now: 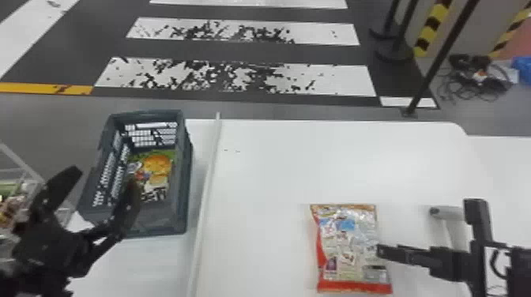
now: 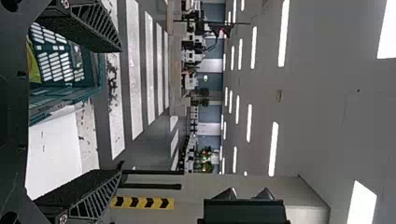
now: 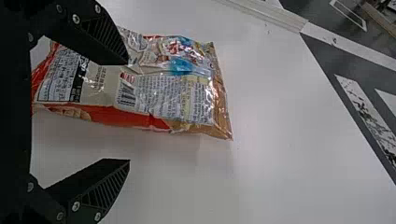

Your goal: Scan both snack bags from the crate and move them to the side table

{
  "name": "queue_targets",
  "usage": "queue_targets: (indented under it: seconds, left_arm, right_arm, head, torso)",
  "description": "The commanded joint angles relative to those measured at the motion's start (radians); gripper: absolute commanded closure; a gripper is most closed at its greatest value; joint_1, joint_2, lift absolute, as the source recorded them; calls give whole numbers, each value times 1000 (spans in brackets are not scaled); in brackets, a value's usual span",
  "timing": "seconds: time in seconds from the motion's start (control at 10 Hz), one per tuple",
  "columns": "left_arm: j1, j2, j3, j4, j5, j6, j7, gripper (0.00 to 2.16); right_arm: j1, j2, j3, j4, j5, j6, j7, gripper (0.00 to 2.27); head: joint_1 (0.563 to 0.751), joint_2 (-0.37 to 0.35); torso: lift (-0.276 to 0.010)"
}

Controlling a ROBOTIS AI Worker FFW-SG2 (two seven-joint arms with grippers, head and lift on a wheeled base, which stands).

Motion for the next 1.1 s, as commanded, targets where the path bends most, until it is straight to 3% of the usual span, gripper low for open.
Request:
queue_targets:
  seconds: [0.0,0.4,0.5,0.6,0.7,1.0]
  left_arm:
    - [-1,0,-1,1,-3,16,0,66]
    - [-4,2,-3,17,-9,19,0,66]
    - [-8,2,-3,28,-8,19,0,66]
    - [-16,2,-3,39,-8,19,-2,66]
    - [-21,3,-6,48,-8,19,-3,66]
    - [-25,2,-9,56,-8,16,-3,66]
  right_arm:
    - [-19,0,30,32,11,-8,4,198]
    - [-57,3,101,90,44,-33,4,205]
    - [-71,4,113,116,56,-42,4,400]
    - [-85,3,118,141,59,-42,5,1177]
    - [-95,3,118,152,65,-36,7,2202]
    - [-63,6,81,81,36,10,21,2246]
  head:
    - [695,11]
    - [695,45]
    - [695,55]
    - [695,62]
    - [695,66]
    - [695,66]
  torso:
    - [-29]
    - [-29]
    - [-29]
    - [-29]
    - [-29]
    - [-29]
